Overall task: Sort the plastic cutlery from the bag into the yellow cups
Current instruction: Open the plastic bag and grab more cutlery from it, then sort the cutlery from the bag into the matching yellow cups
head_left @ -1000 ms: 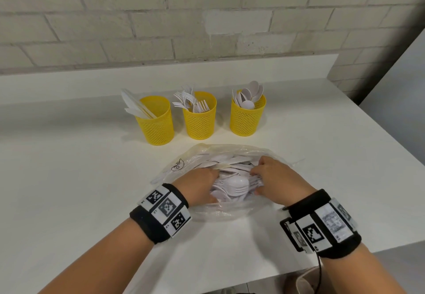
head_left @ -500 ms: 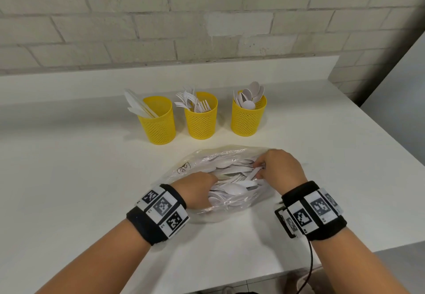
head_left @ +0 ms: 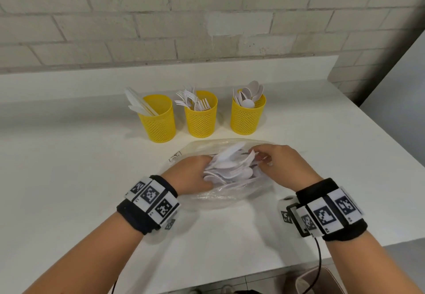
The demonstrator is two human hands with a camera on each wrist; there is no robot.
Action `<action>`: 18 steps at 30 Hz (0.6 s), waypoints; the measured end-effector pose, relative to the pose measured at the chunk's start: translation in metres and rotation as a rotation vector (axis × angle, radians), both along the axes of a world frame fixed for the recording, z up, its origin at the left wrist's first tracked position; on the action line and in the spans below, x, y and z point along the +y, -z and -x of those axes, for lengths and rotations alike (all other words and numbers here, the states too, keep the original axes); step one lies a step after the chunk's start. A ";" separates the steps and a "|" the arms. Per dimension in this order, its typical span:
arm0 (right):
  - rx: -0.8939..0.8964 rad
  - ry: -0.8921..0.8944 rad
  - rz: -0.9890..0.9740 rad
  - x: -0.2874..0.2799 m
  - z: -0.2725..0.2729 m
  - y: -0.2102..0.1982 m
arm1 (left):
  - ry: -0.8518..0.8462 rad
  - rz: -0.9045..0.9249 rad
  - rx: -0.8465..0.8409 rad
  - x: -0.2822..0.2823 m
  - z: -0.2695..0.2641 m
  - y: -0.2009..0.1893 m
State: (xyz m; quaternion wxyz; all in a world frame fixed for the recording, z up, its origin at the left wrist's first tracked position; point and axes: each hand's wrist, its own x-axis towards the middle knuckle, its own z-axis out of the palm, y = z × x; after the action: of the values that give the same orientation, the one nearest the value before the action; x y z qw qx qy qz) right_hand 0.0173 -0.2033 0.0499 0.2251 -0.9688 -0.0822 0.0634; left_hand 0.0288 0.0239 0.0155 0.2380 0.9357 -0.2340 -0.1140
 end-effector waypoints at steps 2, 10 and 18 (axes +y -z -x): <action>0.012 -0.052 -0.033 0.000 0.001 -0.005 | -0.025 0.109 0.014 0.002 -0.003 -0.012; -0.094 -0.039 -0.112 0.008 -0.003 -0.017 | -0.013 0.264 0.188 0.003 -0.010 -0.031; -0.038 0.065 0.047 0.014 -0.026 -0.009 | -0.057 0.398 0.198 0.011 -0.012 -0.046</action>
State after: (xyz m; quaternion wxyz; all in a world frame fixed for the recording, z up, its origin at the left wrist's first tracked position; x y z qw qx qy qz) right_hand 0.0431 -0.1892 0.0587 0.2026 -0.9770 -0.0535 0.0394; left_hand 0.0406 0.0349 0.0614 0.4429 0.8608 -0.2008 -0.1503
